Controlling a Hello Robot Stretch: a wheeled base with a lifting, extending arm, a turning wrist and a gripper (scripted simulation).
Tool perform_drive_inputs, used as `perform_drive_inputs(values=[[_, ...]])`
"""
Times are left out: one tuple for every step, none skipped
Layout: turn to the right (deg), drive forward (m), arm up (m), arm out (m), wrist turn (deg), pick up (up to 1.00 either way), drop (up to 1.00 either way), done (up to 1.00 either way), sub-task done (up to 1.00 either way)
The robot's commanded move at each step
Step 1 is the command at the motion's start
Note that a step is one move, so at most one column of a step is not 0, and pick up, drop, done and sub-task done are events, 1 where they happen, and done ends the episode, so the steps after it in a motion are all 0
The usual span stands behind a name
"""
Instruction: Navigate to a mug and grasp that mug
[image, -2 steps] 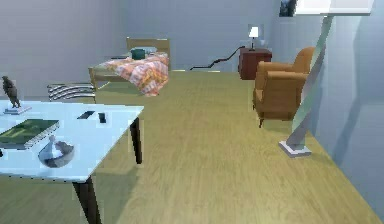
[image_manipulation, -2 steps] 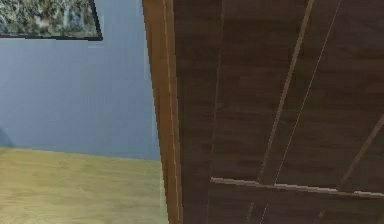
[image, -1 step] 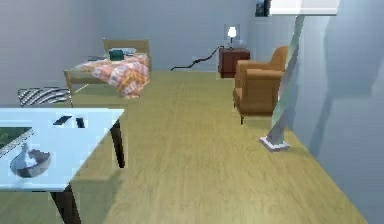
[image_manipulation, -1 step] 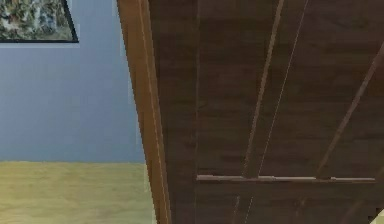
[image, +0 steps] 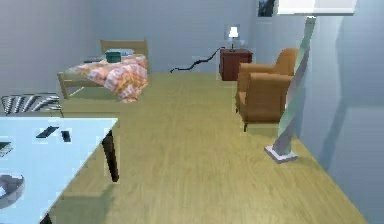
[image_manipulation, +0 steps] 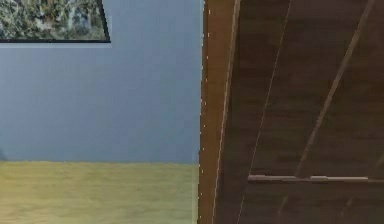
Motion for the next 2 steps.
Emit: perform_drive_inputs(values=[[-30.0,0.0,0.0,0.0,0.0,0.0,0.0,0.0,0.0],[0.0,0.5,0.0,0.0,0.0,0.0,0.0,0.0,0.0]])
